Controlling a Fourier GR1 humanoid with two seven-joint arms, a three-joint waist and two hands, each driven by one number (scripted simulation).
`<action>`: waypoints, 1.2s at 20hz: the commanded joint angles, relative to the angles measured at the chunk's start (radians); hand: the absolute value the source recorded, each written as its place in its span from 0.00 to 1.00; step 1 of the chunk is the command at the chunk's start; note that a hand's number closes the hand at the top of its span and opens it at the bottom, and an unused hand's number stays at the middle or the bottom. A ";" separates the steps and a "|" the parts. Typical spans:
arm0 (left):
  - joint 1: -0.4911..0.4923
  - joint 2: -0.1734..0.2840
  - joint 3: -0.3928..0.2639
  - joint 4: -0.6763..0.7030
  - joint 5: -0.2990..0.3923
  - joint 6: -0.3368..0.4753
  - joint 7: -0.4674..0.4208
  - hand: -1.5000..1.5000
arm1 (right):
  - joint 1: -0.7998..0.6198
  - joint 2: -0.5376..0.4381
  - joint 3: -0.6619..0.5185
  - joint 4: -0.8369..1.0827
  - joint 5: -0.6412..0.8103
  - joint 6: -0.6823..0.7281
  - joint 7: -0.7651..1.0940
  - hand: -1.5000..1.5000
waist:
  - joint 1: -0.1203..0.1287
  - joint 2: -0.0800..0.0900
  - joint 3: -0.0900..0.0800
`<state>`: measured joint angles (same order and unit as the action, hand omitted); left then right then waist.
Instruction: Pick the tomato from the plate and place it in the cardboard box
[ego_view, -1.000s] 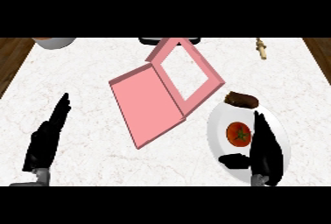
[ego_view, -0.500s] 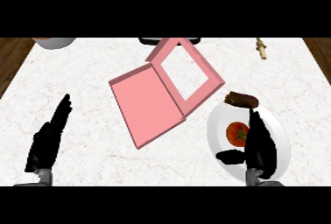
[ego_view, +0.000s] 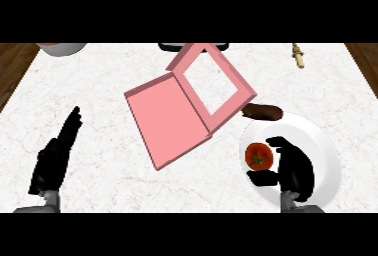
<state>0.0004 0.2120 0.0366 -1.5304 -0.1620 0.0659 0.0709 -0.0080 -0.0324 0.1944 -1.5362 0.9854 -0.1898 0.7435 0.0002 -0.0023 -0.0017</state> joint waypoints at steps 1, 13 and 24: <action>-0.020 -0.004 0.015 0.023 -0.012 0.011 0.002 0.50 | 0.014 -0.060 -0.012 -0.012 0.086 -0.034 -0.004 1.00 | -0.003 0.002 0.002; 0.029 -0.037 -0.030 -0.068 -0.037 -0.013 0.039 0.50 | -0.025 -0.108 0.078 -0.019 0.217 0.066 -0.046 1.00 | 0.008 0.001 0.002; -0.009 -0.031 0.003 -0.125 -0.033 -0.015 0.127 0.50 | -0.019 -0.170 0.161 -0.365 0.221 0.364 -0.058 1.00 | -0.001 0.000 0.002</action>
<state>0.0004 0.1990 0.0568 -1.5765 -0.1810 0.0362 0.1162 -0.0167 -0.2101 0.3506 -1.7859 1.2171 0.1050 0.6700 -0.0010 -0.0016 -0.0003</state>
